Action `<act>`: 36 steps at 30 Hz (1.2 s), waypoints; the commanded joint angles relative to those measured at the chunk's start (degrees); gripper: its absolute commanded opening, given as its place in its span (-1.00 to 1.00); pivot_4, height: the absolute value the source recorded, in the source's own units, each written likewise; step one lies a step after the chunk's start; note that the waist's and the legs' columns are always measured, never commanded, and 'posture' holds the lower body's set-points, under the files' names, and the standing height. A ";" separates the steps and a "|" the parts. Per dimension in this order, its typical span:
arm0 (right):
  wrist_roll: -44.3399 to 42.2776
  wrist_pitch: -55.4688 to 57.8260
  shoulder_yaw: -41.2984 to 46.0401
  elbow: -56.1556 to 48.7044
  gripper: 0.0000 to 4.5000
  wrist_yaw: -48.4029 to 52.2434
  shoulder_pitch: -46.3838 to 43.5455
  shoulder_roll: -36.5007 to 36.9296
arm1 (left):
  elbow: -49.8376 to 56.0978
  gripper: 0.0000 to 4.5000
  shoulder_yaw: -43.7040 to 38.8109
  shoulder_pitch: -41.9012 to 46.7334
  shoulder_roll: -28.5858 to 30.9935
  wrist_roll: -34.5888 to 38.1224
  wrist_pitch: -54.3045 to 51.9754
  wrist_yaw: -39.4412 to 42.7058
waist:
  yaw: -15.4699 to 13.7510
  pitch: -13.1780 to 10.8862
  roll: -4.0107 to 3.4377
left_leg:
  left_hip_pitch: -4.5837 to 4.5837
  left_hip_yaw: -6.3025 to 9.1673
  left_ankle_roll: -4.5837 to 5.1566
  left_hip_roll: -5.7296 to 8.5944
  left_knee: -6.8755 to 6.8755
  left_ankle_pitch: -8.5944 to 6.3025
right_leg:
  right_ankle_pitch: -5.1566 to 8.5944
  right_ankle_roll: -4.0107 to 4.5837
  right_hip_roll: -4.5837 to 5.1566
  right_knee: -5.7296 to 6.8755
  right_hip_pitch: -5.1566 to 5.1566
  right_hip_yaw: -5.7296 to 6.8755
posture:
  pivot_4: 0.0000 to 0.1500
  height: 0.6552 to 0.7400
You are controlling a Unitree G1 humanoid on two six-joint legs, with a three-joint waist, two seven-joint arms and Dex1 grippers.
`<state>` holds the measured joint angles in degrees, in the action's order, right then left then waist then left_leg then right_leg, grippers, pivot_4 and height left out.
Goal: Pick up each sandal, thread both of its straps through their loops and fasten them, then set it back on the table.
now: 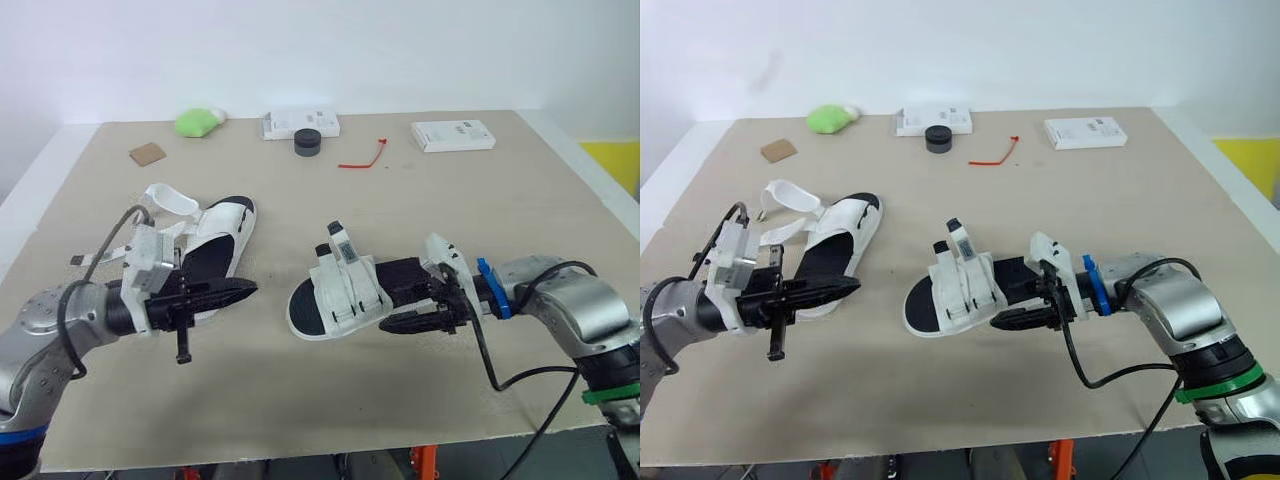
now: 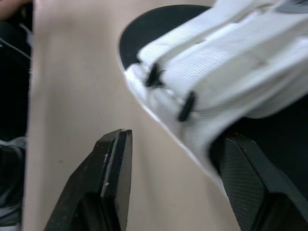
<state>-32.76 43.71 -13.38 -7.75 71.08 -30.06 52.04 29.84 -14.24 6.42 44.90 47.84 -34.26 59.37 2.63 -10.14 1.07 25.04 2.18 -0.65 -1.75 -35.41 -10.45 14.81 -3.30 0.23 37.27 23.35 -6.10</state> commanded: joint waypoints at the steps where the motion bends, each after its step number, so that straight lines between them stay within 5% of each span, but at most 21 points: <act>1: -0.67 0.68 1.24 -2.30 -0.42 -0.22 -0.06 -1.54 | 2.43 -1.00 -0.74 -0.93 1.96 -1.26 1.20 0.13 | 0.01 -0.01 0.01 | -0.01 0.01 -0.04 -0.01 0.00 0.02 | -0.01 0.01 -0.02 0.01 -0.01 0.01 | 1.00 1.00; 3: -0.52 0.99 1.82 -2.49 -0.95 -1.32 0.25 -2.70 | 2.27 -1.00 -0.30 -1.38 2.01 -2.13 2.05 -0.12 | 0.01 -0.01 0.01 | -0.05 0.01 -0.11 -0.01 0.00 0.06 | -0.05 0.03 -0.03 0.04 -0.01 0.01 | 1.00 1.00; 4: -0.80 1.48 2.41 -2.58 -0.98 -2.22 0.44 -3.42 | 2.24 -1.00 -0.29 -1.35 1.77 -2.03 2.00 -0.60 | 0.01 -0.01 0.01 | -0.06 0.01 -0.14 -0.01 0.00 0.08 | -0.06 0.03 -0.03 0.05 -0.01 0.01 | 1.00 1.00; 11: -4.30 5.75 8.55 -6.60 -0.98 -7.16 4.58 -4.18 | 1.88 -1.00 1.00 -0.60 0.80 -1.83 1.69 -2.13 | -0.08 -0.01 0.02 | -0.03 0.00 -0.27 0.01 -0.06 0.16 | -0.15 -0.05 0.00 0.06 -0.04 -0.01 | 1.00 1.00; 21: -7.32 14.95 26.59 -9.56 -0.98 -27.31 3.43 -6.35 | -0.59 -1.00 5.20 1.85 -0.97 -2.57 1.89 -2.01 | -0.05 -0.02 0.02 | -0.04 -0.03 -0.30 0.02 -0.16 0.19 | -0.24 -0.08 -0.03 0.15 -0.03 -0.07 | 1.00 1.00; 31: 5.53 17.27 21.79 -3.58 -0.98 -49.41 0.54 -14.76 | -3.90 -1.00 7.30 6.16 -2.05 -3.23 1.94 -0.87 | 0.21 -0.01 0.03 | -0.09 -0.16 -0.33 -0.01 -0.17 0.21 | -0.27 -0.05 -0.08 0.27 0.02 -0.20 | 1.00 1.00; 36: 10.10 12.90 21.25 1.44 -0.98 -52.26 -0.86 -16.75 | -3.63 -1.00 7.25 6.26 -2.37 -3.09 1.70 -1.05 | 0.15 0.01 0.06 | -0.18 -0.22 -0.34 0.01 -0.22 0.27 | -0.33 -0.10 -0.07 0.36 -0.04 -0.27 | 1.00 1.00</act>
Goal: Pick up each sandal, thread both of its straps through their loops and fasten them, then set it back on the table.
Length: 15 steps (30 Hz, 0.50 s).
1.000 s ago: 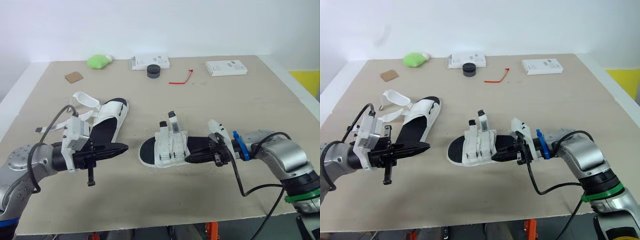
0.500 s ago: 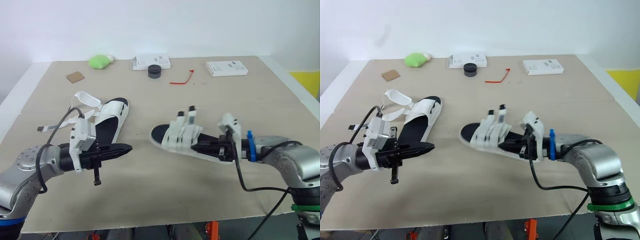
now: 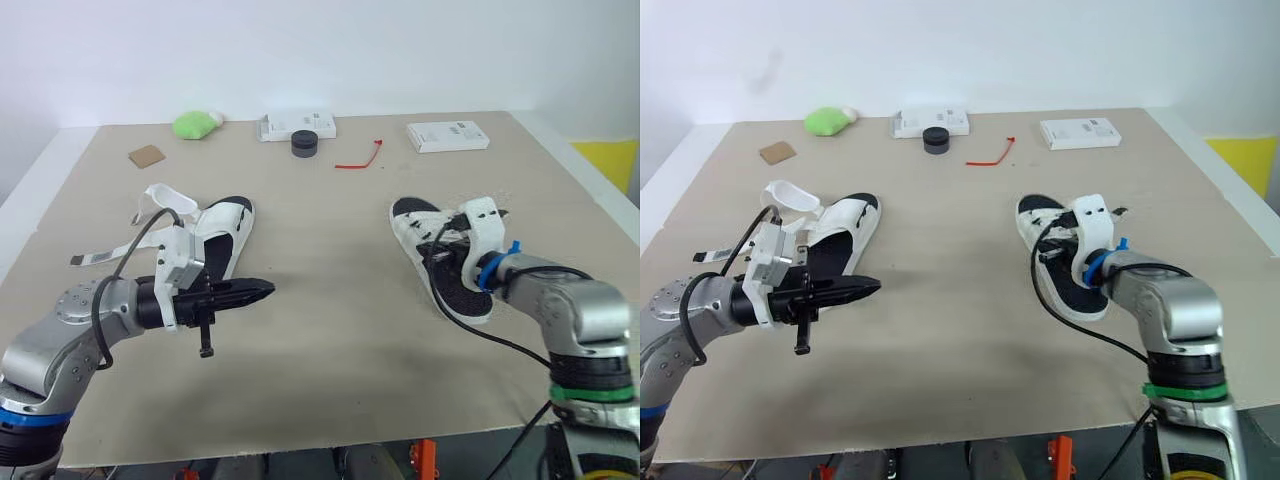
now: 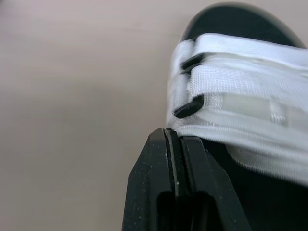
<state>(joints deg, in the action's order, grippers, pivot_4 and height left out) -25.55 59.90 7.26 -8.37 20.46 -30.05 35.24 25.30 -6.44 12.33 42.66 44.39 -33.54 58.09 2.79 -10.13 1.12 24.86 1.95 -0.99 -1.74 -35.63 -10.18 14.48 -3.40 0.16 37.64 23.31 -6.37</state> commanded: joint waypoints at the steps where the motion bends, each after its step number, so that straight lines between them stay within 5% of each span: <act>1: 3.08 -3.60 0.91 3.06 -0.98 -1.90 -1.24 -0.40 | 1.18 -1.00 -0.71 0.08 -0.26 0.37 0.89 -0.07 | -0.06 0.00 0.01 | 0.00 0.00 0.00 0.00 -0.02 0.00 | -0.01 -0.01 0.01 0.00 -0.01 0.00 | 1.00 1.00; 6: 2.06 -2.53 0.79 2.94 -0.98 -0.06 -1.68 -0.96 | 2.39 -1.00 -1.20 -1.05 -0.59 0.65 0.60 -0.85 | -0.06 0.01 0.01 | 0.00 -0.01 0.00 0.00 -0.09 0.01 | -0.05 -0.05 0.01 0.01 -0.04 -0.01 | 1.00 1.00; 9: 1.19 -1.87 2.41 3.41 -0.59 -0.61 -2.70 -2.20 | 2.63 -1.00 -1.30 -1.24 -0.76 0.67 0.60 -1.24 | -0.05 0.01 0.01 | -0.01 -0.01 0.00 -0.01 -0.08 0.01 | -0.05 -0.04 -0.01 0.03 -0.03 -0.02 | 1.00 1.00; 15: -2.02 1.89 3.91 1.92 0.65 2.62 -3.30 -1.60 | 3.01 -1.00 -1.96 -1.57 -1.20 1.28 0.21 -2.75 | -0.05 0.00 0.00 | -0.01 -0.02 0.00 0.00 -0.08 0.01 | -0.01 0.01 -0.01 0.16 0.02 -0.03 | 1.00 1.00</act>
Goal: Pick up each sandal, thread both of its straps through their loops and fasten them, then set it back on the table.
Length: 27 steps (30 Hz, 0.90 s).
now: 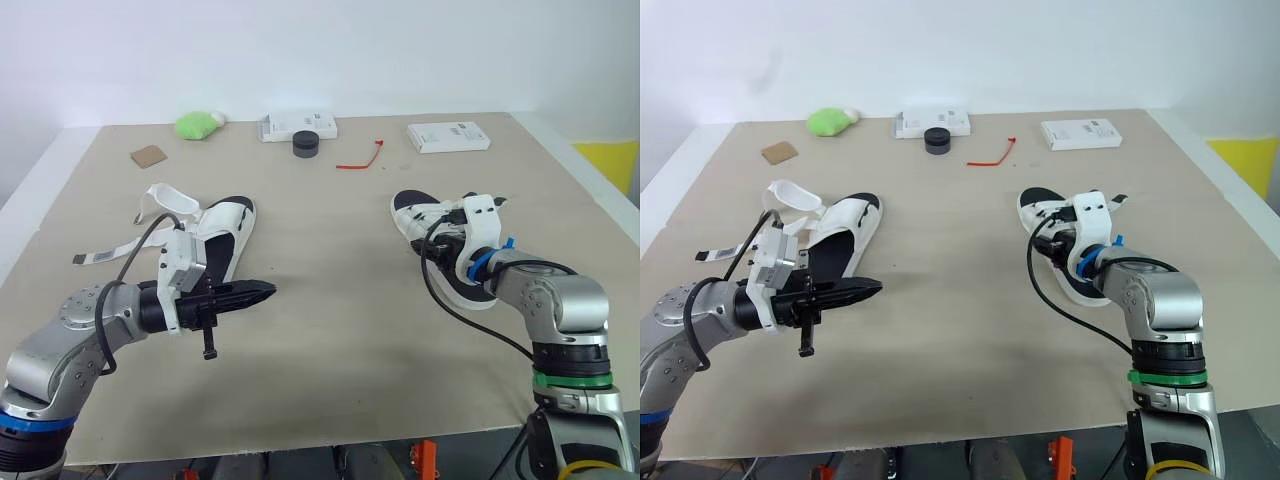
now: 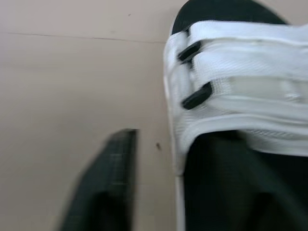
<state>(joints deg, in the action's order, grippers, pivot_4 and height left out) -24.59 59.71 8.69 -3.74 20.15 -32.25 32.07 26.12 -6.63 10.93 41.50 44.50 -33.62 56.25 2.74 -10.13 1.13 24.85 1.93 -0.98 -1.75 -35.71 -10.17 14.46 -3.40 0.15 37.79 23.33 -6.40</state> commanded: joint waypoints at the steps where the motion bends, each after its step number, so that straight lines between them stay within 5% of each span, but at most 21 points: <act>1: -4.77 3.07 3.24 -3.79 0.65 5.26 -0.48 2.71 | 2.35 -1.00 -1.89 -0.35 -0.02 1.28 0.21 -1.11 | 0.00 0.00 0.00 | 0.00 0.00 0.00 0.00 0.00 0.00 | 0.01 0.00 0.00 0.01 0.00 0.00 | 1.00 1.00; 11: -17.65 0.14 10.23 -14.32 0.65 32.22 12.52 22.14 | 2.52 -1.00 -7.13 -2.49 1.19 3.16 -2.24 -6.07 | 0.16 -0.01 0.01 | -0.04 0.05 0.01 0.07 0.02 -0.02 | 0.27 -0.09 0.03 0.14 -0.04 -0.02 | 1.00 1.00; 18: -23.99 -3.36 3.21 -25.24 0.65 35.64 10.97 17.99 | 3.86 -1.00 -12.01 -9.12 -0.50 4.62 -5.01 -13.19 | 1.07 -0.07 0.14 | -0.51 -0.07 0.05 -0.23 0.04 0.01 | 0.23 0.34 -0.25 0.38 -0.20 -0.09 | 1.00 1.00; 27: -21.97 -6.81 0.92 -23.27 0.65 30.66 9.38 14.60 | 3.59 -1.00 -14.23 -14.69 -5.32 -1.85 -1.61 -24.35 | 0.56 -0.13 0.31 | -0.40 -0.18 -0.10 -0.01 0.01 0.09 | 0.26 0.30 0.06 0.34 -0.16 -0.13 | 1.00 1.00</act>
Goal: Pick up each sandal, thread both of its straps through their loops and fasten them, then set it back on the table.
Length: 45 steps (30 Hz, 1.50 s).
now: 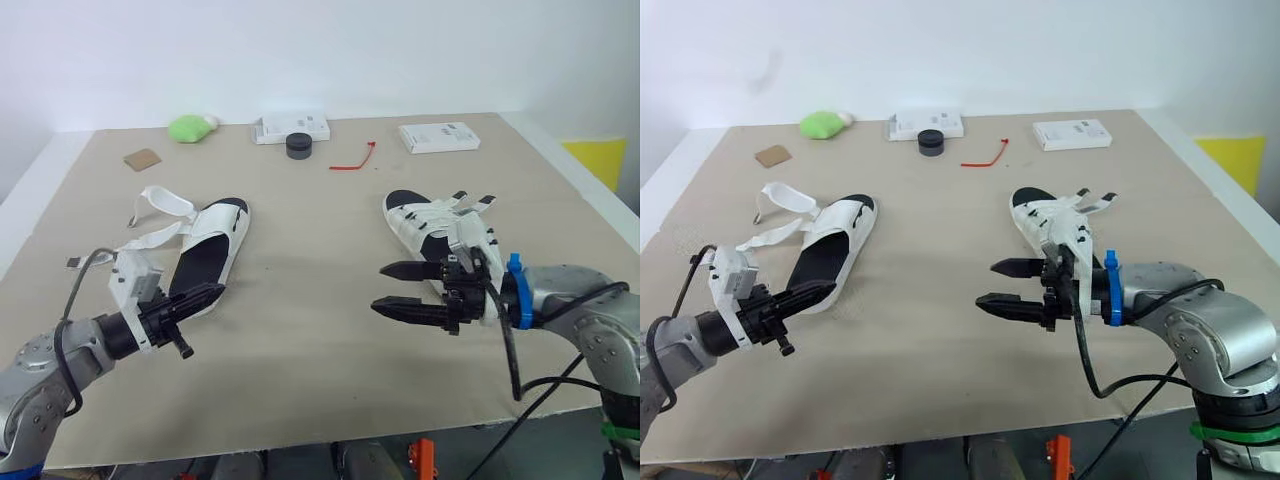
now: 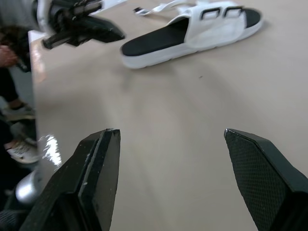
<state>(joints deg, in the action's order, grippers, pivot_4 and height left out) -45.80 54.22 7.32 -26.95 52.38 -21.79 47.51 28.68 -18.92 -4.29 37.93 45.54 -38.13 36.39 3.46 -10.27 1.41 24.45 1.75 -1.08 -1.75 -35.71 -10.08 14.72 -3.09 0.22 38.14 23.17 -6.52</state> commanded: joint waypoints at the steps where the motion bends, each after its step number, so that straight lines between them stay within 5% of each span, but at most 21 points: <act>1: -0.72 -1.54 2.21 0.03 0.69 -1.87 -1.01 -1.06 | 0.56 -0.88 -2.09 1.11 -2.96 -3.27 2.34 -7.06 | -0.42 0.00 0.04 | 0.01 0.00 -0.01 0.00 0.00 0.00 | -0.01 -0.01 0.00 -0.01 0.00 0.00 | 1.00 1.00; 3: -0.37 -1.94 1.57 0.23 0.70 -2.22 -1.10 -1.32 | 0.27 -0.65 -2.03 1.90 -4.46 -3.73 1.90 -9.68 | -0.74 0.00 0.06 | 0.01 0.00 -0.01 0.00 0.01 0.00 | -0.01 -0.02 0.00 -0.01 0.00 0.00 | 1.00 1.00; 6: 0.11 -2.43 0.92 0.80 0.70 -2.71 -1.76 -1.66 | 0.46 -0.01 -0.89 3.01 -5.83 -3.84 1.14 -11.65 | -0.77 0.00 0.08 | 0.01 0.02 -0.01 -0.01 0.01 0.00 | -0.02 -0.02 -0.04 -0.01 0.02 0.01 | 1.00 1.00; 7: 0.14 -2.62 1.00 1.02 0.70 -2.68 -1.76 -1.52 | 0.49 0.05 0.06 3.45 -6.10 -5.30 1.10 -12.99 | -0.77 0.00 0.08 | 0.01 0.02 -0.01 -0.02 0.01 0.00 | -0.03 -0.02 -0.05 -0.01 0.02 0.01 | 1.00 1.00; 8: 0.20 -2.77 1.03 1.14 0.70 -2.71 -1.72 -1.40 | 0.43 0.36 0.59 3.84 -6.38 -5.81 0.79 -13.92 | -0.77 0.00 0.08 | 0.01 0.02 -0.01 -0.02 0.01 0.00 | -0.03 -0.02 -0.05 -0.01 0.02 0.01 | 1.00 1.00; 12: -0.14 -2.91 1.73 1.05 0.70 -3.01 -1.38 -1.19 | -0.05 0.99 3.57 6.67 -7.59 -8.31 -1.10 -18.08 | -0.78 0.00 0.09 | 0.01 0.02 -0.01 0.01 0.01 0.00 | -0.05 -0.07 -0.03 -0.01 0.00 0.01 | 1.00 1.00; 29: -0.95 -2.96 2.55 -2.95 0.70 -7.78 2.02 -2.68 | -12.49 0.99 15.35 24.06 -14.32 -17.89 -11.38 -26.04 | -0.85 0.00 0.12 | 0.09 0.13 -0.03 0.08 0.00 0.02 | -0.17 -0.37 -0.07 -0.01 0.00 0.01 | 1.00 1.00; 45: -4.92 -6.01 5.35 -10.88 0.70 -15.29 1.61 -5.69 | -26.82 0.99 18.53 34.87 -17.12 -27.48 -5.21 -24.35 | -0.82 0.01 0.12 | 0.09 0.23 -0.50 0.10 0.02 0.31 | -0.35 -0.50 -0.09 0.00 -0.02 0.01 | 1.00 1.00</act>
<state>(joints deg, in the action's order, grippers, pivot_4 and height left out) -49.77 49.45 11.19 -35.66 37.71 -19.93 41.86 2.25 -1.05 29.37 21.04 19.32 -44.96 11.12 2.64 -10.26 1.54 24.55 1.97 -1.62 -1.64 -35.68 -9.76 14.37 -3.60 0.14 38.13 23.15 -6.51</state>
